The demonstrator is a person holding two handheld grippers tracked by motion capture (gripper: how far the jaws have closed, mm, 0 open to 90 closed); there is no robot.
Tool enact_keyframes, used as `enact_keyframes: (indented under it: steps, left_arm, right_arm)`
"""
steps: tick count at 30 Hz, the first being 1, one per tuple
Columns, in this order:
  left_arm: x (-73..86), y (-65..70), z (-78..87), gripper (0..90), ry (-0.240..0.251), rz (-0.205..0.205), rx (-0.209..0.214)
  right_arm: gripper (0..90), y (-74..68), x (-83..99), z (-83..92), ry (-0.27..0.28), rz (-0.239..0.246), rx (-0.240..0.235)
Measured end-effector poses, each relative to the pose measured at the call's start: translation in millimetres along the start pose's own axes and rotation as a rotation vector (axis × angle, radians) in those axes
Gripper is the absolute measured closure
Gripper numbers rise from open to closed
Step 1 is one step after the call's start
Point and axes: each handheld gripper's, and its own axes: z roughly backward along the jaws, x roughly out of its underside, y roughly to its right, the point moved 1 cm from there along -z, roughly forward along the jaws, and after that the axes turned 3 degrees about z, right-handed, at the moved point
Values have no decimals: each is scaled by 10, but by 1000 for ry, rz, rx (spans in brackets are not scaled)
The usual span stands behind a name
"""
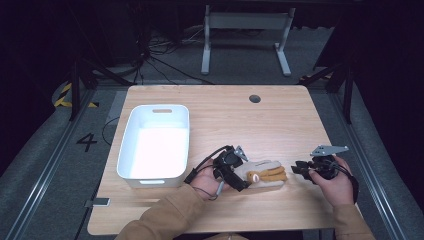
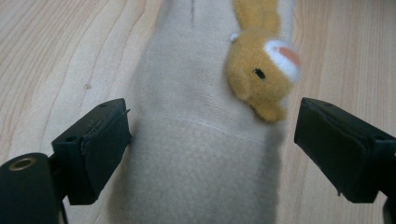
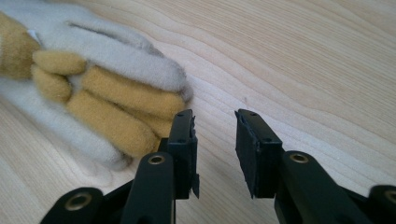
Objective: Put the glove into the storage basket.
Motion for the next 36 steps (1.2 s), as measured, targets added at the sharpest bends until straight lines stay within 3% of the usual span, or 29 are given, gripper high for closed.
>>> enact_keyframes:
  steps: [10,15,21,22,25,33,36]
  left_arm:
    - [-16,7,-160,61,-46,-39,-30]
    - [-13,-26,-253,52,-74,-36,-32]
    - [-15,15,-290,49,-82,-69,-73]
    - [-18,21,-297,50,-85,-89,-89]
    - [-18,47,-301,65,-92,-92,-106]
    - [28,66,-266,207,-37,-100,-99]
    - [32,97,-247,320,-27,-102,-101]
  right_arm:
    - [663,-10,39,9,0,-6,-6]
    - [654,-6,59,15,1,-8,-4]
    - [646,-3,75,17,0,-16,-3]
    - [645,-1,77,11,1,-15,-5]
    - [644,-2,79,3,-2,-18,-5]
    - [644,5,78,-2,-1,-15,-4]
    - [645,6,77,-5,1,-9,-5]
